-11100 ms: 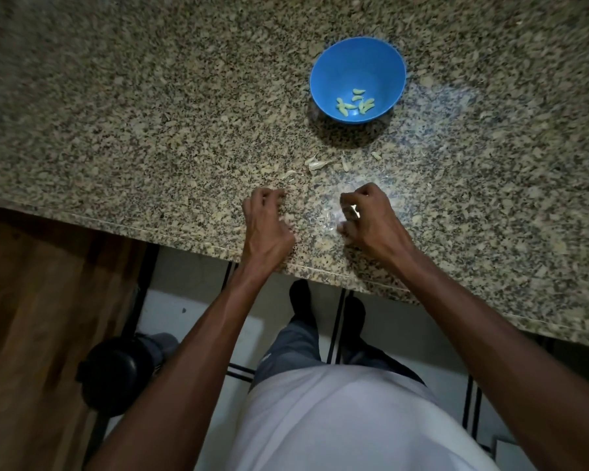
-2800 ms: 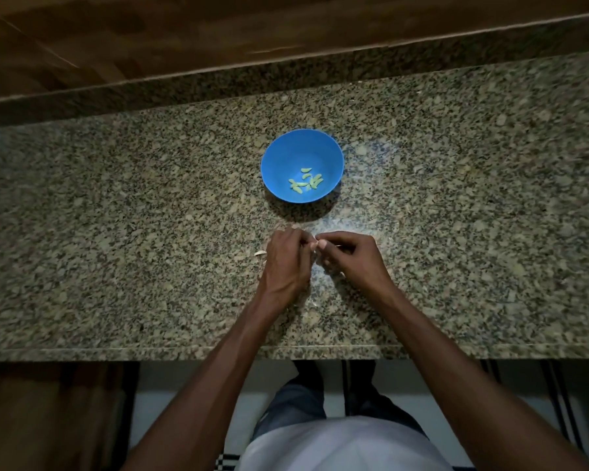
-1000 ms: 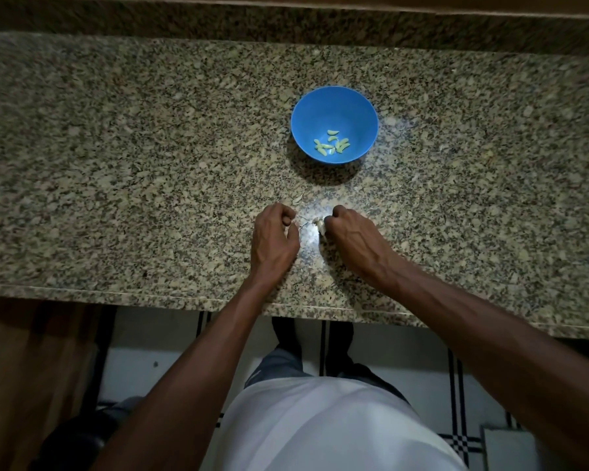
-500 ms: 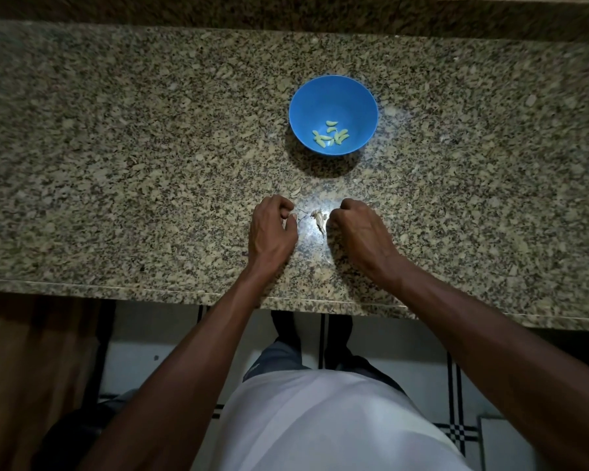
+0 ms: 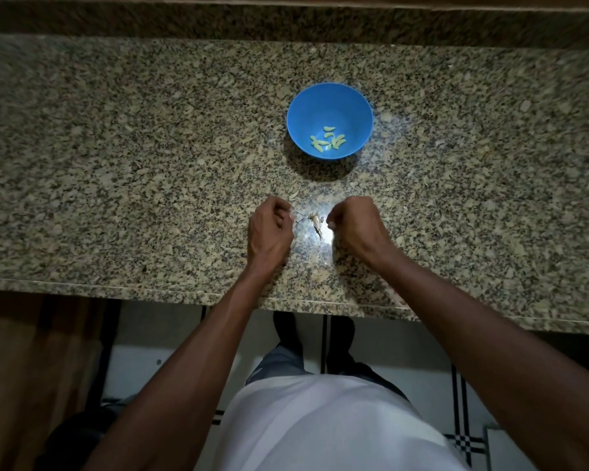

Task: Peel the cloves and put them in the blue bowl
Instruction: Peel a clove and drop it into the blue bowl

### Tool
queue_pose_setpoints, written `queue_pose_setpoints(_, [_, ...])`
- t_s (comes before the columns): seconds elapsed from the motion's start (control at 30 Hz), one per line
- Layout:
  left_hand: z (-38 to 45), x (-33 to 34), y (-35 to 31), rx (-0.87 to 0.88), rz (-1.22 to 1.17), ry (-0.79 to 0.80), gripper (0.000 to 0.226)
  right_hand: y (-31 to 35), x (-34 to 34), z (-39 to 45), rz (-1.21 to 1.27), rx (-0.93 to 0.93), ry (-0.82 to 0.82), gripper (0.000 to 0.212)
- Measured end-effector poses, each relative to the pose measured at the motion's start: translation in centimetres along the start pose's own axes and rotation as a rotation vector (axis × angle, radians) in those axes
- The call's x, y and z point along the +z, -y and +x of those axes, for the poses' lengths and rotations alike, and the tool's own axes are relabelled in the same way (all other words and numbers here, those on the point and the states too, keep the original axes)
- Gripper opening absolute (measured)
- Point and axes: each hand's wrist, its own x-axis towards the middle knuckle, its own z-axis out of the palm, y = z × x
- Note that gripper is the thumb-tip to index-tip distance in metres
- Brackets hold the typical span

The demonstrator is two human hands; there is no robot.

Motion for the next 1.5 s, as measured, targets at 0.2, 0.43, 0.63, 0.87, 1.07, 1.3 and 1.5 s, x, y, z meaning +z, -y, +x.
queue_pose_setpoints(0.2, [-0.8, -0.6, -2.1, 0.042, -0.232, 0.083, 0.01, -0.6, -1.7, -1.8, 0.906, 0.277, 0.146, 0.017])
queue_pose_setpoints(0.43, [-0.5, 0.4, -3.3, 0.074, -0.25, 0.165, 0.012, -0.2, -2.4, -2.0, 1.07, 0.377, 0.159, 0.021])
queue_pose_setpoints(0.63, [-0.5, 1.0, -4.2, 0.321, 0.016, 0.078, 0.01, 0.3, -2.9, -2.0, 0.875, 0.336, 0.073, 0.021])
queue_pose_setpoints(0.87, [-0.4, 1.4, -4.7, 0.341, 0.141, 0.096, 0.013, 1.2, -1.9, -2.2, 0.595, 0.263, -0.127, 0.006])
queue_pose_setpoints(1.07, [0.3, 0.9, -5.4, 0.206, 0.144, 0.209, 0.02, 1.2, -1.5, -1.9, 0.37, 0.073, -0.19, 0.006])
queue_pose_setpoints(1.3, [1.4, -0.8, -5.4, -0.036, -0.021, 0.439, 0.016, 0.6, -0.6, -1.7, 0.222, -0.072, -0.192, 0.013])
queue_pose_setpoints(1.5, [1.2, -1.1, -5.2, -0.462, -0.458, 0.554, 0.02, 0.6, -0.6, -1.8, 0.15, -0.199, -0.196, 0.018])
